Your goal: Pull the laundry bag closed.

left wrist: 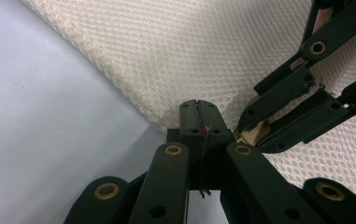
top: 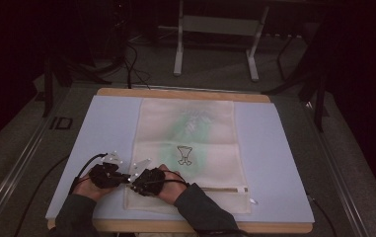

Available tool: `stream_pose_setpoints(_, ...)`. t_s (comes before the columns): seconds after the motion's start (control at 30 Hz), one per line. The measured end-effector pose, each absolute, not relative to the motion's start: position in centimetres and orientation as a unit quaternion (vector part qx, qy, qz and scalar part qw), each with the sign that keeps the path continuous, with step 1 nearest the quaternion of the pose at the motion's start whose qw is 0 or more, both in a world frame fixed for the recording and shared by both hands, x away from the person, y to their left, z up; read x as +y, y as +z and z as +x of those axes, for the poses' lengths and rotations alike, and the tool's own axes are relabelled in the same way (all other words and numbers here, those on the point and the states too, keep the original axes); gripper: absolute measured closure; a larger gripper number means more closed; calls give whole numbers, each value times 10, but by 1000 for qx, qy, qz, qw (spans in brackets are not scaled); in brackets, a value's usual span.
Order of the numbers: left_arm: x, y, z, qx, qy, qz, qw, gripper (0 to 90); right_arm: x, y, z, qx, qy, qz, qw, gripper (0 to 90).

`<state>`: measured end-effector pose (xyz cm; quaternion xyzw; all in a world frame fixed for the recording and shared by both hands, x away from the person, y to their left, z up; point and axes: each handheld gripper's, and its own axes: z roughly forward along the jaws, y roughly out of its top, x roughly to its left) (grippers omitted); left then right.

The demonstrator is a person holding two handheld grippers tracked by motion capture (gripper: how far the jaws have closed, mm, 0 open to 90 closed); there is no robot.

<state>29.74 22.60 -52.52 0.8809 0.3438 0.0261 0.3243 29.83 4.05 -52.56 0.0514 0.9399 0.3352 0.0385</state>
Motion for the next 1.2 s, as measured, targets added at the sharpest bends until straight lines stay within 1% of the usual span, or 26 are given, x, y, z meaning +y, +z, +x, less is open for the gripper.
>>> stream_pose_setpoints(0.4,226,-525,297,343,28,881,326,900,31,-521,295,946,317,43,52,822)
stream_pose_setpoints(1.2,227,-526,297,343,26,880,328,900,15,-513,292,957,283,31,61,822)
